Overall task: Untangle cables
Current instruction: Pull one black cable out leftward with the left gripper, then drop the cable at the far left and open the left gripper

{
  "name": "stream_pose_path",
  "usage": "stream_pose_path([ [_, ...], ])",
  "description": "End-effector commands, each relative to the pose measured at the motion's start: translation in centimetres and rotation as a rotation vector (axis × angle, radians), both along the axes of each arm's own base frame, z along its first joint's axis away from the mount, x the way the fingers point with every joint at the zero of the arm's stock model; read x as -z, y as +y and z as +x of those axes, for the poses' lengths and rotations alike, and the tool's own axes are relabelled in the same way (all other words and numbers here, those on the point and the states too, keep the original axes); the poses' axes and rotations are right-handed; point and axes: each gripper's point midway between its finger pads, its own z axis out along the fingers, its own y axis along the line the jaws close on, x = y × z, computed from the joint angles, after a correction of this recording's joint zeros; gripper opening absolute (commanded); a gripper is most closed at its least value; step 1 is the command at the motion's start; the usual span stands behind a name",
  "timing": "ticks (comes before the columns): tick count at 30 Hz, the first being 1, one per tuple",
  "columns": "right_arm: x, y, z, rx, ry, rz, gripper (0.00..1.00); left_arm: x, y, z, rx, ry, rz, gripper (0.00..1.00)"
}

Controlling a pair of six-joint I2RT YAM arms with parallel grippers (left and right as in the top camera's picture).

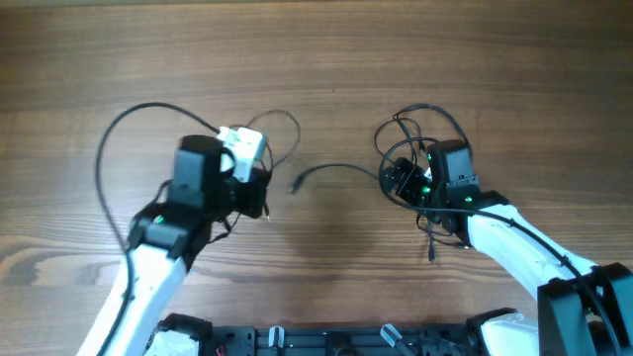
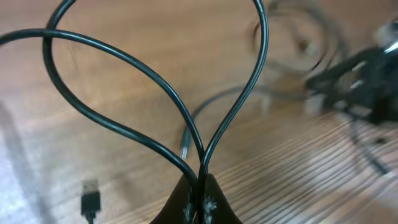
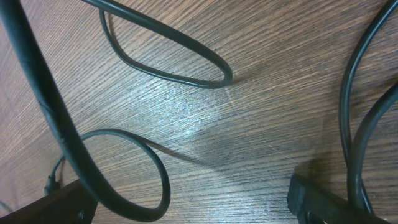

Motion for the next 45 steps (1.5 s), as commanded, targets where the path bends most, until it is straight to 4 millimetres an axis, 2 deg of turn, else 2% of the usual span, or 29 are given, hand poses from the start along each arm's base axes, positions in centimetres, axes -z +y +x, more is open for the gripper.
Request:
stream_pose_path([
  [1, -0.1, -0.5, 0.2, 0.009, -0.009, -0.025, 1.00, -3.4, 4.0, 1.6, -0.115, -0.133, -0.009, 0.04],
  [3, -0.1, -0.5, 0.2, 0.009, -0.009, -0.025, 1.00, -4.4, 8.8, 3.9, -0.300, -0.203, 0.037, 0.04],
  [5, -0.1, -0.5, 0.2, 0.009, -0.008, -0.025, 1.00, -5.9, 12.0, 5.9, -0.426, -0.282, 0.018, 0.04],
  [8, 0.0, -0.5, 0.1, 0.008, -0.005, -0.026, 1.00, -9.0, 15.3, 8.6, -0.507, -0.451, 0.018, 0.04],
  [10, 0.0, -0.5, 0.1, 0.008, -0.004, -0.026, 1.00, -10.3, 17.6, 9.9, -0.576, -0.534, 0.043, 0.04],
  [13, 0.0, -0.5, 0.1, 0.009, -0.004, -0.026, 1.00, -10.7, 20.8, 11.3, -0.676, -0.595, 0.086, 0.04],
  [18, 0.0, -0.5, 0.1, 0.009, -0.005, -0.026, 1.00, -11.4, 24.3, 13.1, -0.740, -0.696, 0.101, 0.04],
  [20, 0.0, -0.5, 0.1, 0.009, -0.004, -0.026, 1.00, -12.2, 26.4, 13.8, -0.788, -0.763, 0.121, 0.04],
  [23, 0.0, -0.5, 0.1, 0.008, -0.005, -0.026, 1.00, -12.9, 29.4, 15.2, -0.805, -0.871, 0.226, 0.04],
  [25, 0.0, -0.5, 0.2, 0.009, -0.005, -0.026, 1.00, -11.7, 31.0, 16.4, -0.811, -0.866, 0.269, 0.04],
  [31, -0.3, -0.4, 0.6, 0.010, -0.026, -0.020, 1.00, -5.1, 36.2, 21.8, -0.832, -0.743, 0.327, 0.04],
  [33, -0.4, -0.4, 0.7, 0.010, -0.030, -0.018, 1.00, -3.2, 37.4, 23.2, -0.839, -0.710, 0.328, 0.04],
  [35, -0.5, -0.3, 0.9, 0.010, -0.039, -0.016, 1.00, -0.4, 39.4, 24.5, -0.872, -0.649, 0.337, 0.04],
  [38, -0.5, -0.3, 0.9, 0.010, -0.040, -0.016, 1.00, 3.3, 41.8, 24.4, -0.936, -0.541, 0.346, 0.04],
  [42, -0.5, -0.3, 0.9, 0.010, -0.041, -0.015, 1.00, 7.6, 44.1, 21.8, -1.060, -0.379, 0.247, 0.04],
  [43, -0.5, -0.3, 0.9, 0.010, -0.041, -0.015, 1.00, 8.0, 44.2, 21.5, -1.075, -0.357, 0.228, 0.08],
  [44, -0.5, -0.3, 0.9, 0.010, -0.042, -0.015, 1.00, 8.4, 44.1, 21.3, -1.083, -0.341, 0.204, 0.37],
  [45, -0.6, -0.3, 0.9, 0.010, -0.042, -0.015, 1.00, 8.7, 44.0, 21.2, -1.092, -0.327, 0.192, 0.70],
])
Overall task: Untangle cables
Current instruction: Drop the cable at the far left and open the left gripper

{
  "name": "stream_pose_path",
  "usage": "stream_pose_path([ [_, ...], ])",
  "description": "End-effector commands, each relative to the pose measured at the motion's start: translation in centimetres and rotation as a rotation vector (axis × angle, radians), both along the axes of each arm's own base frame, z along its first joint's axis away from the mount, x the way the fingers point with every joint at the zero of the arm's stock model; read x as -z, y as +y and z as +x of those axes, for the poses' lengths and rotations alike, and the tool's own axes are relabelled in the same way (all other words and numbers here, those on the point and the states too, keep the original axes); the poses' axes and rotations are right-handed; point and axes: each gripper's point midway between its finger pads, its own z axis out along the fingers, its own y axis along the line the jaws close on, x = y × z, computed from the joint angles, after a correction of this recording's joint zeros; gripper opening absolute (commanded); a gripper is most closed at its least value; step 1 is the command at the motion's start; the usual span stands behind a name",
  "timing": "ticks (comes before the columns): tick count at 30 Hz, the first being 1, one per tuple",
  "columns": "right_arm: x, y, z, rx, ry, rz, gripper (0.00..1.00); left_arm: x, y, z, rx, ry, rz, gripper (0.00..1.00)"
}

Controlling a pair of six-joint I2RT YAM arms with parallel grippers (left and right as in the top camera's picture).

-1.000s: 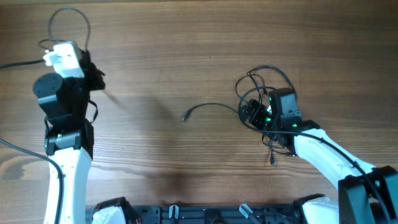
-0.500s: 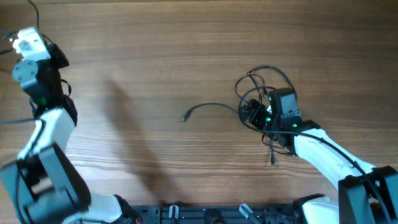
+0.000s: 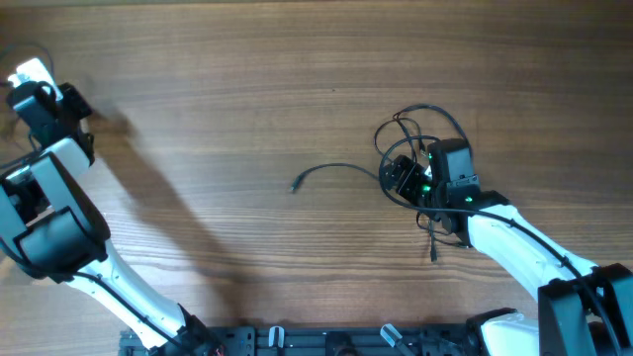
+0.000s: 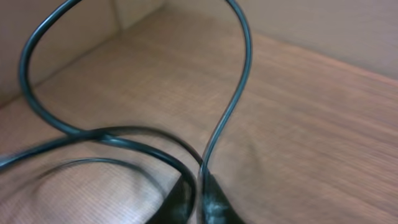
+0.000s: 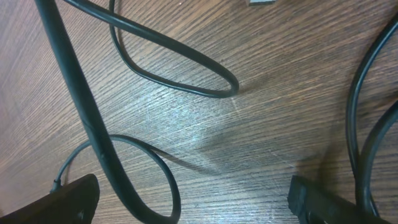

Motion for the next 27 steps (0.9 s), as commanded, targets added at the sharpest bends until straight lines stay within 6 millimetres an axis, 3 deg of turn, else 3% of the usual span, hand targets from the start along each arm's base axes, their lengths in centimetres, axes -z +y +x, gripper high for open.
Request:
stream_pose_path([
  [1, -0.2, -0.3, 0.4, 0.015, -0.013, -0.011, 1.00, 1.3, 0.3, -0.4, -0.064, -0.009, -0.106, 1.00],
  [5, -0.2, -0.3, 0.4, 0.112, 0.025, 0.045, 1.00, 1.7, -1.5, 0.1, -0.135, -0.069, -0.285, 1.00],
  [8, -0.2, -0.3, 0.4, 0.140, 0.035, 0.062, 1.00, -1.6, -3.7, 1.2, -0.131, -0.141, -0.343, 1.00],
  [10, -0.2, -0.3, 0.4, 0.139, 0.035, 0.061, 1.00, -2.8, -5.9, 0.9, -0.177, -0.154, -0.470, 1.00],
  [14, -0.2, -0.3, 0.4, 0.142, 0.036, 0.062, 1.00, 2.3, -9.2, -3.6, -0.550, -0.056, -0.909, 1.00],
  [16, -0.2, -0.3, 0.4, 0.142, 0.036, 0.062, 1.00, 3.6, -10.0, -5.0, -0.697, -0.052, -1.041, 1.00],
  [18, -0.2, -0.3, 0.4, 0.142, 0.036, 0.062, 0.99, 3.5, -11.4, -4.4, -0.641, -0.031, -1.113, 1.00],
  [22, -0.2, -0.3, 0.4, 0.142, 0.037, 0.062, 1.00, 2.3, -16.6, -2.7, -0.384, 0.060, -1.312, 1.00],
  [25, -0.2, -0.3, 0.4, 0.141, 0.036, 0.062, 1.00, 0.7, -19.9, -0.9, -0.110, 0.090, -1.255, 1.00],
  [27, -0.2, -0.3, 0.4, 0.142, 0.037, 0.062, 1.00, 0.1, -23.7, 0.0, 0.107, 0.142, -1.131, 1.00],
])
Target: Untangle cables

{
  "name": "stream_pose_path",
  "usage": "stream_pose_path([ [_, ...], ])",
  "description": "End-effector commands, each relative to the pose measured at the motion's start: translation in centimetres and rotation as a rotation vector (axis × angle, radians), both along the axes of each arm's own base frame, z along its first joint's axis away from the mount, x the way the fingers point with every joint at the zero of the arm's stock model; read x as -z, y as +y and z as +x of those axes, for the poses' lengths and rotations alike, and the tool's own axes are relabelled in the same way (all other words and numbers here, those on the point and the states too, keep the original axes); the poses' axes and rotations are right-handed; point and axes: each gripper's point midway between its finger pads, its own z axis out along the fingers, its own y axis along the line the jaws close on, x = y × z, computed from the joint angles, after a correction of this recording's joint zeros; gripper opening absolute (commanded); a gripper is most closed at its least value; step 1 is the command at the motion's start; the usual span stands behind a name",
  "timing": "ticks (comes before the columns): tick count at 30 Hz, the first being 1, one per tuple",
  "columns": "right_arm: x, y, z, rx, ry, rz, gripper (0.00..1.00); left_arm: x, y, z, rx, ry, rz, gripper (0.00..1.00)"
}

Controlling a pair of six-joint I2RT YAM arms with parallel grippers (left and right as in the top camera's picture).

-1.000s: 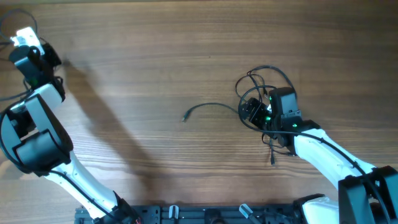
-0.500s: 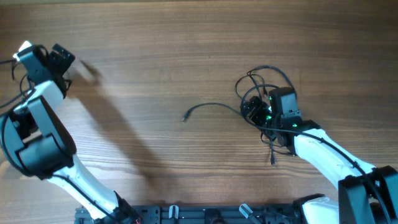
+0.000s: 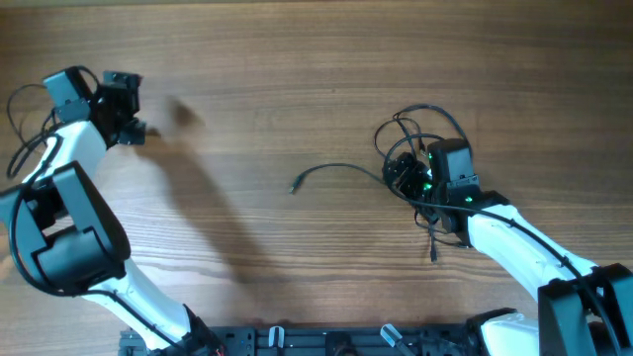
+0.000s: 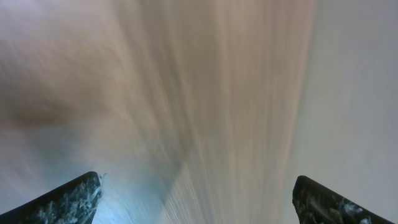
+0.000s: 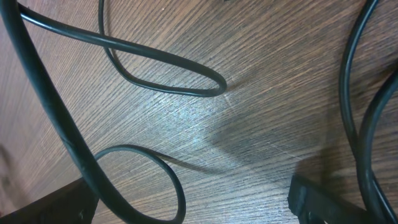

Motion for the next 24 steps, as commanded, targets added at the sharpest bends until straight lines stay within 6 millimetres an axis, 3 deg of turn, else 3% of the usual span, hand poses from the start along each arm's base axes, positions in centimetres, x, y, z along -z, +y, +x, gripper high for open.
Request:
stream_pose_path([
  [1, -0.1, -0.4, 0.3, 0.023, -0.005, -0.007, 1.00, -1.6, -7.4, 1.2, 0.395, -0.134, 0.124, 1.00],
  [5, -0.1, -0.4, 0.3, 0.023, -0.005, -0.007, 1.00, -1.8, -15.6, 1.2, 0.732, -0.222, 0.291, 1.00],
  [9, -0.1, -0.4, 0.3, 0.023, -0.006, -0.007, 1.00, -1.6, -22.5, 0.4, 0.896, -0.250, 0.335, 1.00],
  [13, -0.8, 0.9, 0.5, -0.003, -0.014, 0.068, 1.00, -3.4, -25.6, -0.7, 0.967, -0.293, 0.304, 1.00],
  [15, -2.4, 2.0, 0.9, -0.122, -0.083, 0.111, 1.00, -5.4, -25.9, -1.5, 0.973, -0.304, 0.307, 1.00],
  [17, -5.6, 2.0, 1.8, -0.185, -0.177, 0.142, 1.00, -7.6, -26.4, -2.5, 0.983, -0.322, 0.312, 1.00],
  [20, -10.4, -1.2, 2.8, -0.128, -0.281, 0.074, 1.00, -10.3, -28.1, -4.2, 1.019, -0.356, 0.317, 1.00],
  [21, -12.1, -3.3, 2.7, -0.065, -0.298, 0.035, 1.00, -10.8, -29.1, -4.7, 1.040, -0.368, 0.317, 1.00],
  [24, -15.4, -8.3, 1.3, 0.095, -0.341, -0.028, 1.00, -11.0, -34.2, -6.9, 1.154, -0.395, 0.300, 1.00],
])
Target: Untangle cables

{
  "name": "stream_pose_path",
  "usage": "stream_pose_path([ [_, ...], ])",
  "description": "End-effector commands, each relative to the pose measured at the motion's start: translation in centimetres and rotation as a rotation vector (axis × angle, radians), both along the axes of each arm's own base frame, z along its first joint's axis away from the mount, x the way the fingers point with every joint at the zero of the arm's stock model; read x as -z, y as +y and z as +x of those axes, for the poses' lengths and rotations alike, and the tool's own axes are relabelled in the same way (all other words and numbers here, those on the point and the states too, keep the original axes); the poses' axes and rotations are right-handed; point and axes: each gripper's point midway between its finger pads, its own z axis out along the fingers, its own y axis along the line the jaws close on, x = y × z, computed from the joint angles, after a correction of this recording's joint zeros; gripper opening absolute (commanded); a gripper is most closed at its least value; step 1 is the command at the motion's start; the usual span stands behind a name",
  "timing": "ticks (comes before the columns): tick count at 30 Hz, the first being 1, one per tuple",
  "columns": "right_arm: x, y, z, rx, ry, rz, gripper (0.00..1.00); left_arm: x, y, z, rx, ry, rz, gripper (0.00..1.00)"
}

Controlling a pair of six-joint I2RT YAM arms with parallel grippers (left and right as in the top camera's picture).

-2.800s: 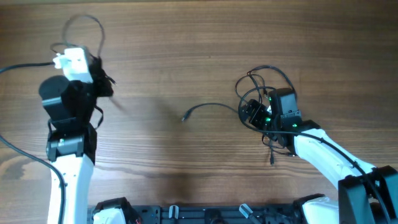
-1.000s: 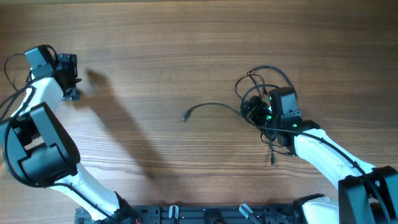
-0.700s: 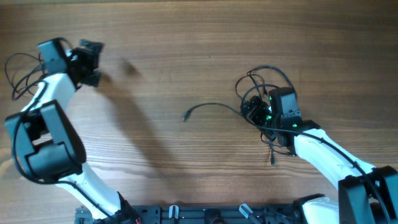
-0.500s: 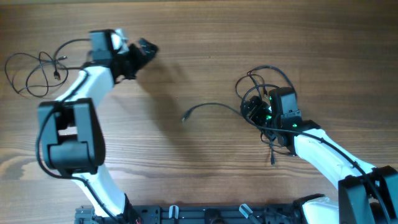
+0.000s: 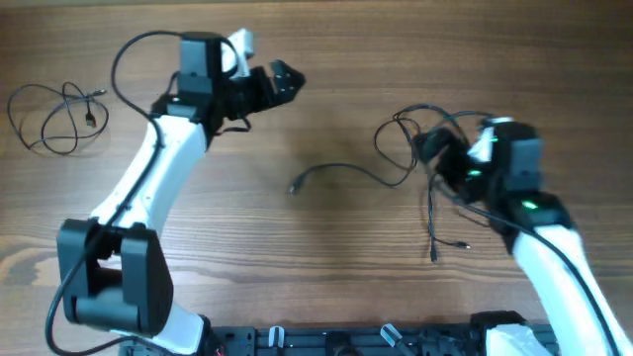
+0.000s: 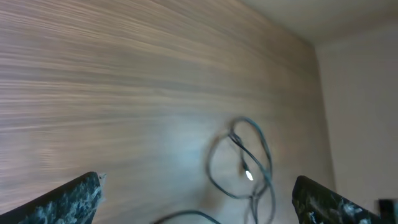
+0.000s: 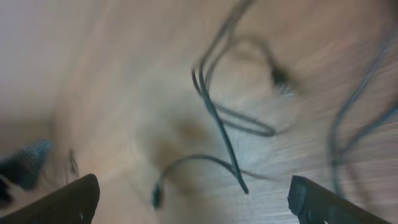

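Note:
A tangle of thin black cables (image 5: 420,138) lies right of centre, with one loose end (image 5: 295,185) reaching toward the middle. A separate black cable (image 5: 59,114) lies coiled at the far left. My left gripper (image 5: 280,83) hovers open over the upper middle of the table, empty. In its wrist view the left gripper (image 6: 199,193) looks toward the tangle (image 6: 245,162). My right gripper (image 5: 442,158) is open above the tangle's right side. The right wrist view is blurred and shows the right gripper (image 7: 193,196) with cable strands (image 7: 217,124) below the empty jaws.
The surface is a wooden table (image 5: 326,277). Two cable tails (image 5: 435,247) hang from the tangle toward the front. The left arm (image 5: 148,178) runs diagonally across the left half.
My left gripper, open at the far left, has moved to the upper middle, and the separated cable now lies alone at the far left. My right gripper has risen and shifted right off the tangle.
First my left gripper was shut on a cable loop left of centre while the right stood open low in the tangle. The left then held that cable at the far-left corner, then stood open there. Now the cable lies apart at the left.

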Motion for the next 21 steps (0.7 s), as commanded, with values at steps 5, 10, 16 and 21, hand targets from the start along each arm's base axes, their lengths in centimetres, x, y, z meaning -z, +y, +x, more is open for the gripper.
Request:
stream_pose_path([
  [5, -2.7, -8.5, -3.8, 0.287, 0.006, -0.128, 1.00, 0.5, -12.7, -7.2, 0.323, -0.009, 0.015, 1.00],
  [10, -0.4, -9.5, -5.2, 0.330, 0.122, -0.182, 1.00, 4.4, -18.1, -11.4, 0.403, 0.001, 0.154, 0.99],
  [16, 0.1, -10.0, -5.2, 0.363, 0.148, -0.185, 1.00, 9.7, -20.9, -13.0, 0.393, 0.030, 0.260, 0.79],
  [21, 0.7, -9.9, -5.8, 0.359, 0.183, -0.186, 1.00, 13.6, -21.0, -11.3, 0.253, 0.042, 0.321, 0.52],
])
